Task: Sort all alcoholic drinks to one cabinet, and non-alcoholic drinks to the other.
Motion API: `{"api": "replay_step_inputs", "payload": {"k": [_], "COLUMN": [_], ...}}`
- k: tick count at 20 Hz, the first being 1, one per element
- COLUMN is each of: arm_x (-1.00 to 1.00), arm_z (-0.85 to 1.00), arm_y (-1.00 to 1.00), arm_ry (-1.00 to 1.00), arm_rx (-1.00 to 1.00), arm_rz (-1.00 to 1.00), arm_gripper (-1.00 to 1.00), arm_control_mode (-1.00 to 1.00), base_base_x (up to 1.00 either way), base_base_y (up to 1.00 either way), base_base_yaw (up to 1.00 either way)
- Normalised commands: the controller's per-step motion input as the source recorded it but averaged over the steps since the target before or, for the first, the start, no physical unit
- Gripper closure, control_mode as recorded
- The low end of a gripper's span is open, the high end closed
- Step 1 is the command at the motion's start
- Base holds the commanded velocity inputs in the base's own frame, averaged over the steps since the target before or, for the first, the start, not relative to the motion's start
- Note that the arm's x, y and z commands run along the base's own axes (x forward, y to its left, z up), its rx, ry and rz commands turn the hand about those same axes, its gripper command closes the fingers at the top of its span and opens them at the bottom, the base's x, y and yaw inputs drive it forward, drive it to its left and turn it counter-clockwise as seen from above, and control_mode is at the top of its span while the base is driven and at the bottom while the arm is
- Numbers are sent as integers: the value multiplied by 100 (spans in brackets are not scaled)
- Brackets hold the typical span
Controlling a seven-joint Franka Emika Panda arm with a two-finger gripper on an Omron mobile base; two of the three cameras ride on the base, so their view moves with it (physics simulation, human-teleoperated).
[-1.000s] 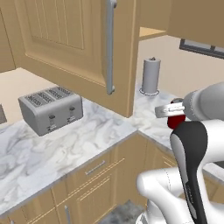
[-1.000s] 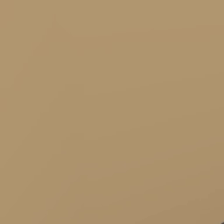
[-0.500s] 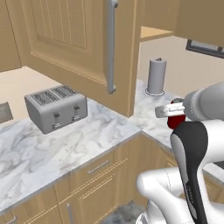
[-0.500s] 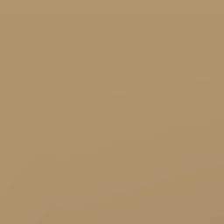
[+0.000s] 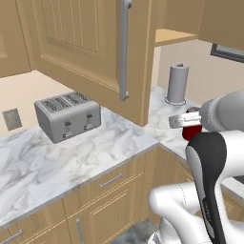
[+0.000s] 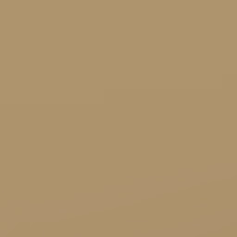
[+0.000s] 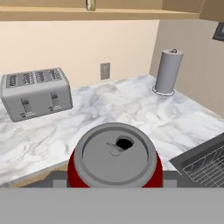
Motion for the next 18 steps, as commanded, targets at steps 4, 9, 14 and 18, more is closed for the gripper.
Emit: {"api": "replay_step_inputs", "payload": {"k": [4,9,14,18], "arm_x": [0,0,0,0], "arm_z": [0,0,0,0], "arm_y": [0,0,0,0], "arm_ry": [0,0,0,0], "arm_rx": [0,0,0,0], "arm_rz": [0,0,0,0], "arm_gripper": [100,100,100,100], "arm_control_mode": [100,100,100,100], "base_base_x": [-15,-8,-3,0], "base_base_y": [-10,-11,-15,-34], "base_base_yaw": [16,17,18,18]}}
